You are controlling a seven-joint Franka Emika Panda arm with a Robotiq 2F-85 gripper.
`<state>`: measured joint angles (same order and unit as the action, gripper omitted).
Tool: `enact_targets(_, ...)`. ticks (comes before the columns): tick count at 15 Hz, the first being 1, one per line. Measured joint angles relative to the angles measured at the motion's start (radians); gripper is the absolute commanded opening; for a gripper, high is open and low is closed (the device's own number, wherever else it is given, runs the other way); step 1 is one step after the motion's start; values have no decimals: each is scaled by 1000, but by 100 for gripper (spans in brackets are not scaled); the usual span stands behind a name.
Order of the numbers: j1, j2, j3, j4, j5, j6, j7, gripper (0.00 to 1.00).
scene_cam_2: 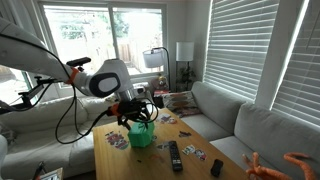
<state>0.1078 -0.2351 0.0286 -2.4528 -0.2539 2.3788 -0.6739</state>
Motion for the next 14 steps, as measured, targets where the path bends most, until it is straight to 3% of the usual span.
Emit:
enact_targets(8,1,-20,22,2,-18,-5,17,18)
enact_targets(10,1,-22,23,2,-23,-6,17,16)
enact_targets(12,1,-23,24,2,-31,-6,18,4)
enact_targets(14,1,-23,25,2,-36,-6,18,0)
